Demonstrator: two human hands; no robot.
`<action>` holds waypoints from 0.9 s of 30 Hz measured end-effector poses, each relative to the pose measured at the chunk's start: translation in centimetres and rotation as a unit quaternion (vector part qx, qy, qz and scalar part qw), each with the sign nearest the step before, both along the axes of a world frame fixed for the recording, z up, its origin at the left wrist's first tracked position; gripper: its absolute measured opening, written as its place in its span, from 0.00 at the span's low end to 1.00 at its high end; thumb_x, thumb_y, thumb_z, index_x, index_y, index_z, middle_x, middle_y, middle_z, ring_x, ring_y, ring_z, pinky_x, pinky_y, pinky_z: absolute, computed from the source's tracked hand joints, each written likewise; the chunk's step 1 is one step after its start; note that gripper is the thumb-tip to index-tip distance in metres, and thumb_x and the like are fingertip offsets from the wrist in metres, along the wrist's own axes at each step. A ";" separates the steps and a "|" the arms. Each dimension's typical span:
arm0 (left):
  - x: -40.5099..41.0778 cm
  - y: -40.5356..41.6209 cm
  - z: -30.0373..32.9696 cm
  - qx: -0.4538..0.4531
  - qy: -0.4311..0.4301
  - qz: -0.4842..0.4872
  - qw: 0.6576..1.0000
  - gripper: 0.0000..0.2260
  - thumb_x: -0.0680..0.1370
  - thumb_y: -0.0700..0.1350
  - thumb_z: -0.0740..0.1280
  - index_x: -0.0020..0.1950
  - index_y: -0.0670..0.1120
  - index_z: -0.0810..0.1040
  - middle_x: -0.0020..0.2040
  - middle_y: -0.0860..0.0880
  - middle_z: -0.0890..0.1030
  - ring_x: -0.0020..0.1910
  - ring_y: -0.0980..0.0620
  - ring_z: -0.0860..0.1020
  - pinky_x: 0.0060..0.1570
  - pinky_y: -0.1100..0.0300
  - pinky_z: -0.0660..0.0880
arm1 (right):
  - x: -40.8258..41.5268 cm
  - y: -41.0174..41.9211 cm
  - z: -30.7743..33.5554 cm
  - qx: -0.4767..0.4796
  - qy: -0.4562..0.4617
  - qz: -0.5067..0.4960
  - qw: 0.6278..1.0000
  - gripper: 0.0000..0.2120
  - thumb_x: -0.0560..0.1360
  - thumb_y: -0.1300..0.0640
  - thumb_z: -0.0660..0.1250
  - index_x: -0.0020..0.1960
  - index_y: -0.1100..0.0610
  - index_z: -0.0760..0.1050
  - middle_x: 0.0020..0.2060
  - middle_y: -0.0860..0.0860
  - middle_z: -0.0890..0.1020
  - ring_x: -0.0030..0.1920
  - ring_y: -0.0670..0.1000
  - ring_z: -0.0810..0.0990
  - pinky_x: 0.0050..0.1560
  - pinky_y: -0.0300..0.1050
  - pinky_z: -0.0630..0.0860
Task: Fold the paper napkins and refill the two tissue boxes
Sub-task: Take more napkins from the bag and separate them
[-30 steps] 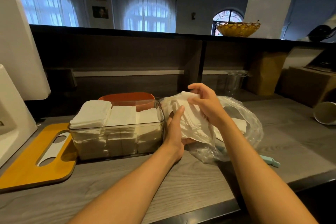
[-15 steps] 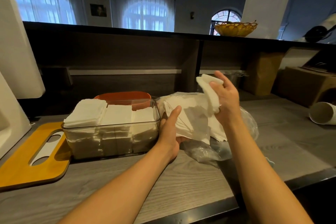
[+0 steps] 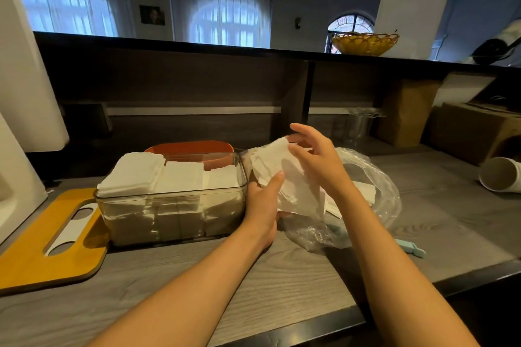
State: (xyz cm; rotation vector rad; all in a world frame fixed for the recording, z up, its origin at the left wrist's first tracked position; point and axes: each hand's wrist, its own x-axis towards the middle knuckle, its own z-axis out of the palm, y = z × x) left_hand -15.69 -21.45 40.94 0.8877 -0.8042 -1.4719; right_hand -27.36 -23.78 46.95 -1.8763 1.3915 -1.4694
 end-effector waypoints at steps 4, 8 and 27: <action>-0.1 -0.2 0.0 -0.008 -0.020 0.022 1.000 0.17 0.81 0.55 0.66 0.68 0.51 0.72 0.63 0.48 0.81 0.61 0.46 0.80 0.62 0.42 0.78 | 0.2 0.0 -0.1 0.032 0.142 -0.037 0.989 0.20 0.78 0.49 0.69 0.68 0.49 0.74 0.53 0.45 0.78 0.47 0.44 0.77 0.42 0.33 0.75; -0.1 -0.2 0.2 0.007 0.005 0.030 1.000 0.23 0.82 0.59 0.61 0.75 0.51 0.68 0.64 0.46 0.80 0.61 0.44 0.80 0.60 0.42 0.79 | 0.5 0.1 -0.2 0.067 0.196 -0.004 0.978 0.15 0.77 0.48 0.70 0.63 0.47 0.77 0.51 0.42 0.78 0.48 0.46 0.78 0.44 0.36 0.77; 0.2 0.2 0.5 0.023 0.066 0.003 0.998 0.20 0.83 0.56 0.62 0.73 0.53 0.71 0.62 0.46 0.82 0.59 0.43 0.81 0.52 0.45 0.82 | -2.7 1.4 1.4 0.103 -0.450 -0.039 0.886 0.06 0.77 0.61 0.64 0.53 0.52 0.74 0.45 0.51 0.78 0.44 0.49 0.78 0.31 0.38 0.75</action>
